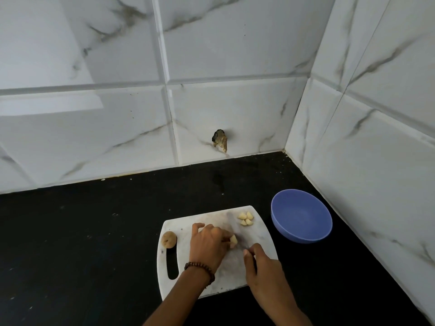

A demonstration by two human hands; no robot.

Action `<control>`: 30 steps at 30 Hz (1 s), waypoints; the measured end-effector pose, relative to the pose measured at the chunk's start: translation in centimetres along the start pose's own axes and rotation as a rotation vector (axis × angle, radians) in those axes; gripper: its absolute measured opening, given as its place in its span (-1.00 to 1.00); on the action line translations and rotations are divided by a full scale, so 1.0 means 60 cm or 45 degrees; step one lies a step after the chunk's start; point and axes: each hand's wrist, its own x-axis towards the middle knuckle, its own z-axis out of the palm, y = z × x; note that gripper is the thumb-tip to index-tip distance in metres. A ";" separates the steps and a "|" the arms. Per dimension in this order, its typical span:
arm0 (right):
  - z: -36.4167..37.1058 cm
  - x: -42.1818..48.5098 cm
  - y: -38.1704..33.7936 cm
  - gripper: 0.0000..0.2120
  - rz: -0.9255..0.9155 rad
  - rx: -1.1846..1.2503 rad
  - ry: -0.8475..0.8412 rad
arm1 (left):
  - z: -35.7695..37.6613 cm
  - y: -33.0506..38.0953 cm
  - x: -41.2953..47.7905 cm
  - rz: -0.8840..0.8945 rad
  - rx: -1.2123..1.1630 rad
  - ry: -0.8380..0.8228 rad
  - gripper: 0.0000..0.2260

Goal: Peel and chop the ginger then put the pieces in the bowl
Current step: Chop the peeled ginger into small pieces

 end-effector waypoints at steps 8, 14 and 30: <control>0.016 0.005 -0.013 -0.63 0.066 -0.134 -0.061 | 0.004 0.000 0.004 -0.050 -0.010 -0.006 -0.81; 0.020 0.006 -0.028 -0.59 0.172 -0.175 -0.115 | 0.003 -0.001 0.007 -0.040 0.004 -0.002 -0.83; 0.009 -0.030 -0.057 -0.54 0.193 -0.313 -0.198 | 0.010 -0.002 0.015 -0.074 0.052 -0.019 -0.83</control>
